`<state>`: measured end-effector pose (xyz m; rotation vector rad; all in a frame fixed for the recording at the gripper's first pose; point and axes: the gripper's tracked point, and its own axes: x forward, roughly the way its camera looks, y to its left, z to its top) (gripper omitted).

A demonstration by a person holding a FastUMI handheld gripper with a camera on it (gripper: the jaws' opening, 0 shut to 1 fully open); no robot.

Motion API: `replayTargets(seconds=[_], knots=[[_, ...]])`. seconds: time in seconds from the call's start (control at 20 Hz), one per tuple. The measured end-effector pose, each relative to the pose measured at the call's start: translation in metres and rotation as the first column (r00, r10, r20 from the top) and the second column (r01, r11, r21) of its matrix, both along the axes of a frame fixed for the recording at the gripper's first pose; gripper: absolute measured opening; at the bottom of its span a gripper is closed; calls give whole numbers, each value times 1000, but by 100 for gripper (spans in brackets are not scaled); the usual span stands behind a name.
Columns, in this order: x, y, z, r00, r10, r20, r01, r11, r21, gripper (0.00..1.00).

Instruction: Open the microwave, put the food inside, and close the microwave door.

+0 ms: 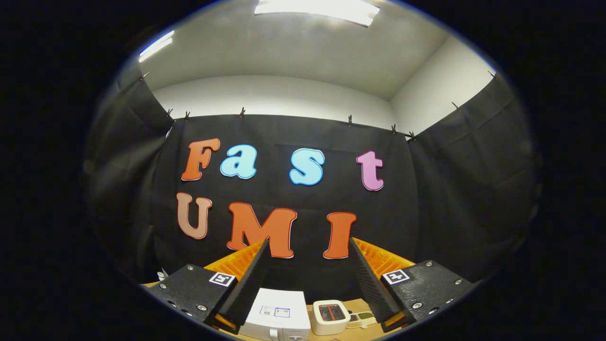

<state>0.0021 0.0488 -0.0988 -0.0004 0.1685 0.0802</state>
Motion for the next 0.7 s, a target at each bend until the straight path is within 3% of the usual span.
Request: replayTargets(seconds=[0.3, 0.7], knots=[[-21, 13, -88, 991, -18, -135, 27, 997, 66, 97], [-63, 35, -202, 956, 13, -294, -7, 1000, 24, 97]])
